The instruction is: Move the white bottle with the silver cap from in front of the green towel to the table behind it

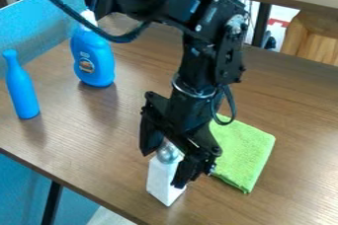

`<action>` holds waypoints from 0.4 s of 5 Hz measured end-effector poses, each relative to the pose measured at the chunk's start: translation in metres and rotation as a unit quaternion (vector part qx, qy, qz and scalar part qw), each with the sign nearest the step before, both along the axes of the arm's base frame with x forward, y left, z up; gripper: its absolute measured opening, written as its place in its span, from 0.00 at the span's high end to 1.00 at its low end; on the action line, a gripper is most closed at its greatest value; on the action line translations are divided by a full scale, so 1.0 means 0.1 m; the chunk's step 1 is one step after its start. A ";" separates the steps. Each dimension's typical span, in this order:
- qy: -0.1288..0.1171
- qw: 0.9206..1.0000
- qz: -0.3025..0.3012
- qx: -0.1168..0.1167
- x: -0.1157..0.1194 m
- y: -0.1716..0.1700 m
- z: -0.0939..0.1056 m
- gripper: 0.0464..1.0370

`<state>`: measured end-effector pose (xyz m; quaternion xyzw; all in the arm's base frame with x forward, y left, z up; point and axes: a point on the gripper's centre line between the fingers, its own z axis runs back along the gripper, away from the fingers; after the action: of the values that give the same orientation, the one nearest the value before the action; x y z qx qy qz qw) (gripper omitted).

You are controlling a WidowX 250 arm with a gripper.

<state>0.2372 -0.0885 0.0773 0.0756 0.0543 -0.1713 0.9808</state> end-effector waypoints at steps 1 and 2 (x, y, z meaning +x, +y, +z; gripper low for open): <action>0.028 0.999 0.013 0.007 0.04 0.10 -0.14 0.04; 0.039 0.999 0.023 -0.001 0.07 0.11 -0.17 0.09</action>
<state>0.2444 -0.0770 0.0602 0.0670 0.0942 -0.1515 0.9817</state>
